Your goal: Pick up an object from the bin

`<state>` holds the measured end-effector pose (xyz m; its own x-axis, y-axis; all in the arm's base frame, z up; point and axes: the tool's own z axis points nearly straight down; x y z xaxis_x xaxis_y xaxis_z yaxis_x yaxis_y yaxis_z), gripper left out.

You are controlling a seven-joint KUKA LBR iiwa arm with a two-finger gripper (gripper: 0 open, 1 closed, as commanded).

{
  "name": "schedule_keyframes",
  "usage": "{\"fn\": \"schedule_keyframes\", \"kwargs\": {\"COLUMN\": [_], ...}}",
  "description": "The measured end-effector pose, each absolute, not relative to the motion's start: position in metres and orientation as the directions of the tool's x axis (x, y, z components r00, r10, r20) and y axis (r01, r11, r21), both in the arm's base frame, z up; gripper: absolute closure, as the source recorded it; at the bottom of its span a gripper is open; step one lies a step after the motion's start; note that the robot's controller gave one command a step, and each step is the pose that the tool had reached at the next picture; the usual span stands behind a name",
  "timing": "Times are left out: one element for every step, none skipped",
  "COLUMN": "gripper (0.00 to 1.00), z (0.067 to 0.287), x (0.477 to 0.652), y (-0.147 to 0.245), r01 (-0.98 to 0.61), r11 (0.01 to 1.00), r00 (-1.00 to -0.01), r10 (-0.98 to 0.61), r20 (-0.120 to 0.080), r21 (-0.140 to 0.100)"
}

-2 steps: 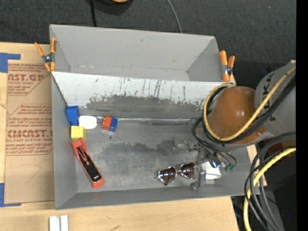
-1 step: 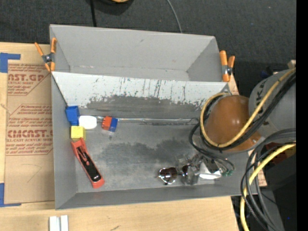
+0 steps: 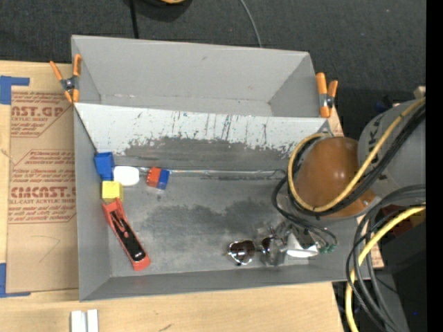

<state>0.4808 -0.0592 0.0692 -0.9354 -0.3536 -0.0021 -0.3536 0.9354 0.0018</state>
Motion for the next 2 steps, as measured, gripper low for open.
{"fn": "schedule_keyframes", "kwargs": {"gripper": [1.0,1.0], "z": [0.072,0.094], "x": [0.48,0.479], "y": [-0.059,-0.059], "r01": [-0.354,-0.354], "r11": [0.935,0.935], "r00": [-0.935,-0.935], "r10": [-0.354,-0.354], "r20": [0.001,0.003], "r21": [0.004,0.004]}}
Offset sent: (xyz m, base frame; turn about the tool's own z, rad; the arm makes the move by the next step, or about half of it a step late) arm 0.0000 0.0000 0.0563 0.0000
